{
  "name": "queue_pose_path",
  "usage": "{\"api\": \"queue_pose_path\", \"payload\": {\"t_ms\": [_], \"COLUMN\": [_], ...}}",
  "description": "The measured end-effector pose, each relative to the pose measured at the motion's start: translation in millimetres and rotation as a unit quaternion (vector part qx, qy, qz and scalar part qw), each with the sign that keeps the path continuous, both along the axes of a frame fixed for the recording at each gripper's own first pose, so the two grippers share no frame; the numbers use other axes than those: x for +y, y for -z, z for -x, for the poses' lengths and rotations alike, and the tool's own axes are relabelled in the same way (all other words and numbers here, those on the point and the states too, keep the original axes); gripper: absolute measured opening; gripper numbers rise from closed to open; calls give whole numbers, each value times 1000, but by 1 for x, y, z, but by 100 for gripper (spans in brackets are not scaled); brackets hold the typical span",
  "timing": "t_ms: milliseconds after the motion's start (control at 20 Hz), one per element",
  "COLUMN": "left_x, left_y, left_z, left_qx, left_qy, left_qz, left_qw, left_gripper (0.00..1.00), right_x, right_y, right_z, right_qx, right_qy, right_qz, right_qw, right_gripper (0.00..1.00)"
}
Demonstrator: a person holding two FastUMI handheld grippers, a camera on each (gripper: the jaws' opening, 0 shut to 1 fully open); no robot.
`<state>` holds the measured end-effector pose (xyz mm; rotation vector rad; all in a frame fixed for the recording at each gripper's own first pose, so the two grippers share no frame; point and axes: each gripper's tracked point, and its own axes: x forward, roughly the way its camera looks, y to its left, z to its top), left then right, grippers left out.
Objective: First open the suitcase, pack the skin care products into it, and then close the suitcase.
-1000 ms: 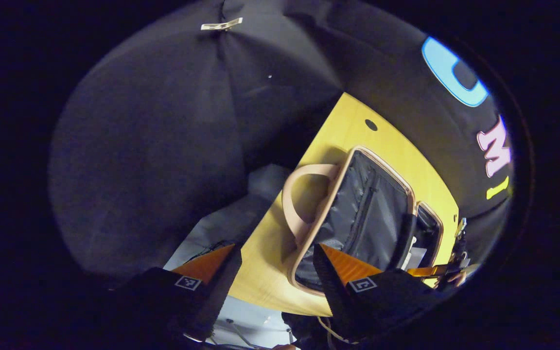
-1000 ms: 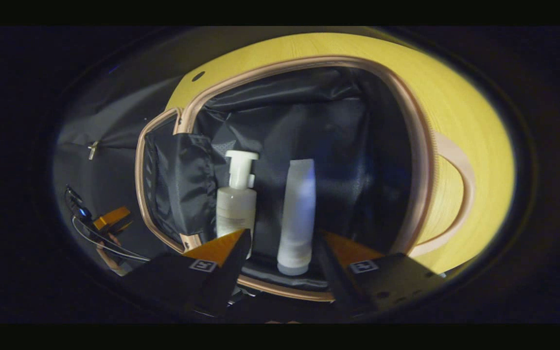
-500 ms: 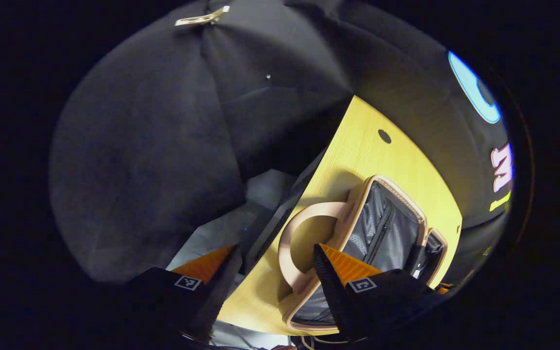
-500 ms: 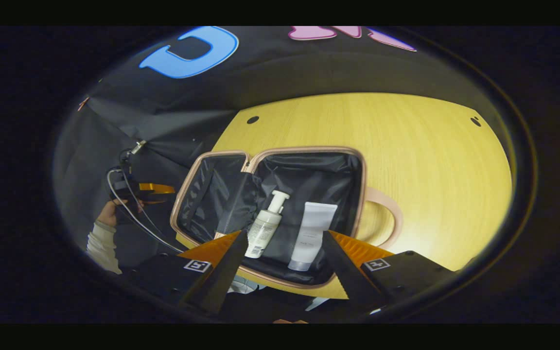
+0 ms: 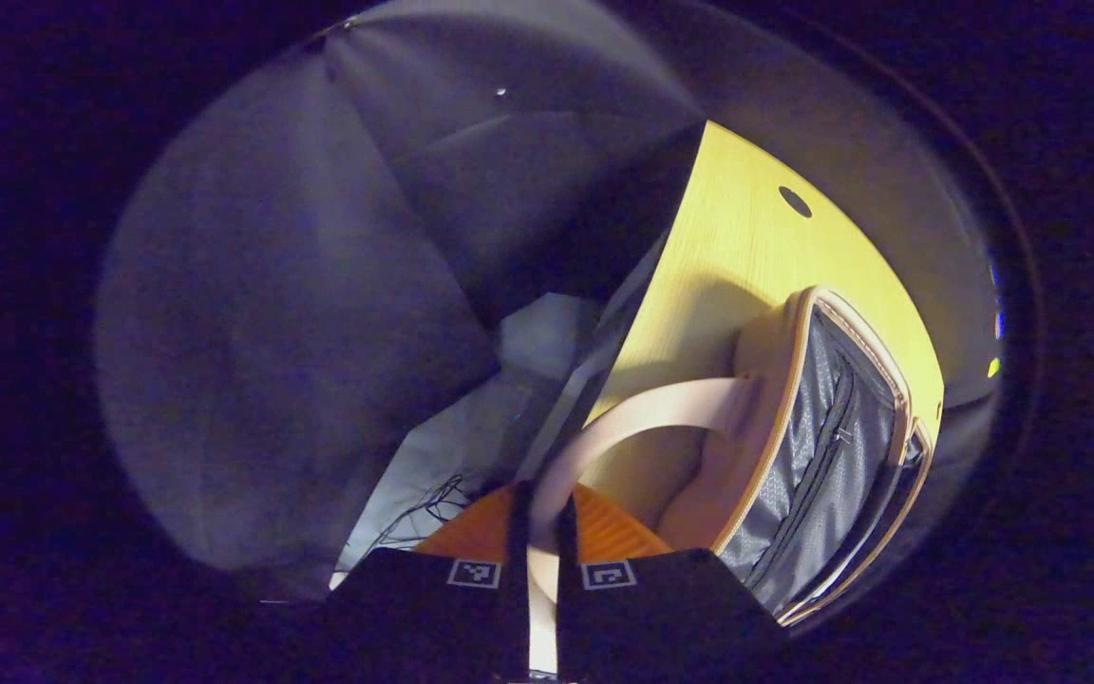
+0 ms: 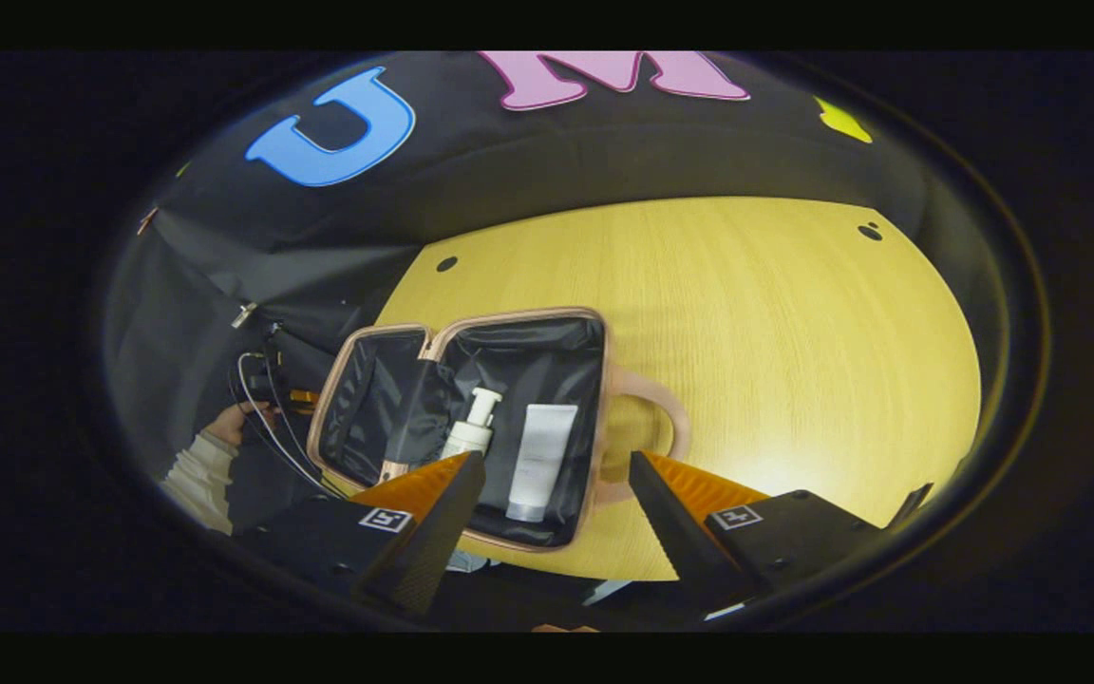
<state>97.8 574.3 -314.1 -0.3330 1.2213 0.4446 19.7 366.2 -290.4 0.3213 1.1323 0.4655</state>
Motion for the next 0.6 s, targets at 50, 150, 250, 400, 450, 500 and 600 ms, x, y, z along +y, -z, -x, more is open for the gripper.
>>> {"api": "queue_pose_path", "payload": {"t_ms": [50,150,250,400,450,500,600], "left_x": [-1,-7,-16,-36,-45,-56,-86], "left_y": [-8,-30,-62,-117,-139,-159,-197], "left_z": [1,-1,-2,-4,-4,-4,-4], "left_qx": [-4,-29,-62,-111,-128,-144,-168], "left_qy": [7,4,3,27,35,44,63], "left_qz": [-3,8,25,22,20,22,24], "left_qw": [1000,1000,998,993,991,988,983], "left_gripper": [14,13,12,10,10,10,9], "right_x": [0,0,0,5,4,3,-1], "right_y": [-3,-7,-11,-12,-16,-20,-28], "right_z": [-1,-4,-5,-10,-11,-11,-12], "right_qx": [-2,-10,-17,-34,-40,-45,-56], "right_qy": [2,4,2,-9,-13,-16,-18], "right_qz": [-3,-11,-19,-26,-30,-35,-44], "right_qw": [1000,1000,1000,999,999,998,997], "right_gripper": [97,97,97,97,97,97,97]}}
